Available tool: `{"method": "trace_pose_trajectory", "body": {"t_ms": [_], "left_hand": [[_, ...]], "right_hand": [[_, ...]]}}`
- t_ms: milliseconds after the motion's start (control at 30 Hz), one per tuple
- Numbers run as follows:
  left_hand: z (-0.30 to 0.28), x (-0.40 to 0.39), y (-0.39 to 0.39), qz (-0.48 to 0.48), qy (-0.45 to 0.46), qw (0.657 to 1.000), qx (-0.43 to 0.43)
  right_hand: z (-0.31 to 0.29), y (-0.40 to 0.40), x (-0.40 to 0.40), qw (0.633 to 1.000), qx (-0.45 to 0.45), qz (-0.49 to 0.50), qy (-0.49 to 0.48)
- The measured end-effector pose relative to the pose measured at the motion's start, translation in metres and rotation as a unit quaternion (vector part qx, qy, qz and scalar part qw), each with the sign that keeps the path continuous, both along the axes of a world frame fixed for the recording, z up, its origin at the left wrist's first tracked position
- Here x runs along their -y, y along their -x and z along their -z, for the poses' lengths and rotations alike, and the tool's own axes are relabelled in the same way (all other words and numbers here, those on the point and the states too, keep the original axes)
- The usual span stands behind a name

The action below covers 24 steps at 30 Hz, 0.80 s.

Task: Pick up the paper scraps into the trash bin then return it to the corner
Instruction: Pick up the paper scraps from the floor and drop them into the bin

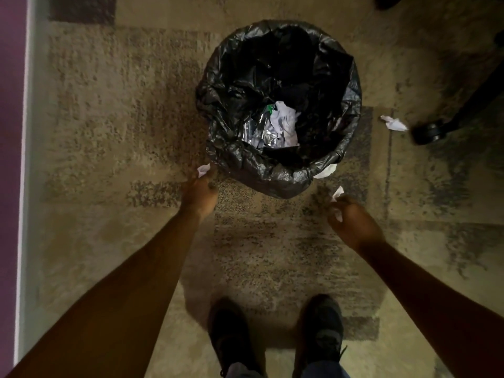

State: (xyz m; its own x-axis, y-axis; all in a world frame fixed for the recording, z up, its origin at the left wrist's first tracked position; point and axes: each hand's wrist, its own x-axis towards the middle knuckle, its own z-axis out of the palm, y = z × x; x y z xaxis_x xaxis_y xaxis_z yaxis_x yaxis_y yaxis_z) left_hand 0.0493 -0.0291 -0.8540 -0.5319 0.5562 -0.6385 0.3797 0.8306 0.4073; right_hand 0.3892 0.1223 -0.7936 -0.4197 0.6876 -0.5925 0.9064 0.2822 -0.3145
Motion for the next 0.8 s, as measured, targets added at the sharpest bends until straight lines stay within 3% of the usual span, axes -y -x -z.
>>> {"method": "trace_pose_trajectory", "body": {"t_ms": [100,233,400,633,800], "left_hand": [[-0.022,0.012,-0.005,-0.077,-0.051,0.996,0.000],[-0.065,0.040,-0.015,-0.160,-0.082,0.984,-0.002],[-0.114,0.086,-0.031,-0.219,-0.034,0.975,0.013],[-0.182,0.100,-0.050,-0.265,-0.033,0.963,0.017],[-0.224,0.077,-0.057,-0.255,-0.114,0.959,0.051]], "right_hand": [[-0.026,0.001,-0.002,0.994,-0.068,0.081,-0.024],[-0.077,0.014,-0.004,0.953,-0.187,0.239,0.001],[-0.143,0.059,-0.016,0.917,-0.312,0.248,-0.011],[-0.185,0.142,-0.046,0.919,-0.325,0.223,-0.010],[-0.196,0.162,-0.047,0.943,-0.266,0.202,-0.003]]}}
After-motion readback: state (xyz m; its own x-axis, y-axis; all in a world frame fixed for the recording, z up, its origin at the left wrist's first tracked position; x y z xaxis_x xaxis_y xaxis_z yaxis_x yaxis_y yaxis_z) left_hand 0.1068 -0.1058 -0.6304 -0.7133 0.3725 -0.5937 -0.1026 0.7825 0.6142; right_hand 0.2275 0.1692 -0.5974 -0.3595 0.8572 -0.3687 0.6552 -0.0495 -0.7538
